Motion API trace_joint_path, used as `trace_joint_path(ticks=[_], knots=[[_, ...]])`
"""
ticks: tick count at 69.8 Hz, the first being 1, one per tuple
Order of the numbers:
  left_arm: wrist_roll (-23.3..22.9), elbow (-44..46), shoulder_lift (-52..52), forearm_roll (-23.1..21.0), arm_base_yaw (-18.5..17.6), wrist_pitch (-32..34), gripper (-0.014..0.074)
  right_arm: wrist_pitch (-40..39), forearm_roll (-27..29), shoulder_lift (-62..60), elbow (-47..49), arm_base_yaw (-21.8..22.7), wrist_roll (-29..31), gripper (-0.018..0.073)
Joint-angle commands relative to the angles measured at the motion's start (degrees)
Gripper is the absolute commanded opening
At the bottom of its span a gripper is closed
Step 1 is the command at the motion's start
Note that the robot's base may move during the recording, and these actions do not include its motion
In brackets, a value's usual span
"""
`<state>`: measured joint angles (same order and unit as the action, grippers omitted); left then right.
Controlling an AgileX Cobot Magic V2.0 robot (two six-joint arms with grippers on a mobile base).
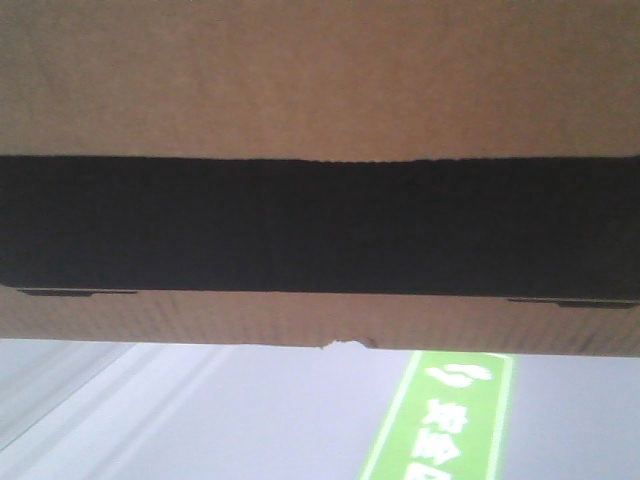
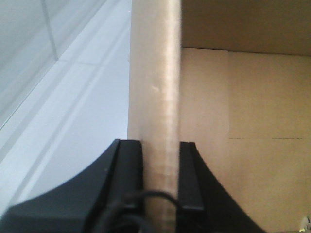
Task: Grab box from left shelf to table start
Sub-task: 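Carry the box with both grippers while driving to the white table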
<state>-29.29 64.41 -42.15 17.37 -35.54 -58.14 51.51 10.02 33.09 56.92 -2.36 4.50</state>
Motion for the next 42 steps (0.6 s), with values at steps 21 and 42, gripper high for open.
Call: trace_joint_path(ticks=[21, 42], knots=[[-1.3, 2.4, 0.3, -7.0, -0.6, 10.7, -0.0104, -8.6, 2.2, 0.3, 1.9, -0.4, 0.7, 0.0059], [-1.3, 2.4, 0.2, -7.0, -0.6, 10.7, -0.0104, -8.6, 2.2, 0.3, 1.9, -0.4, 0.7, 0.0059]])
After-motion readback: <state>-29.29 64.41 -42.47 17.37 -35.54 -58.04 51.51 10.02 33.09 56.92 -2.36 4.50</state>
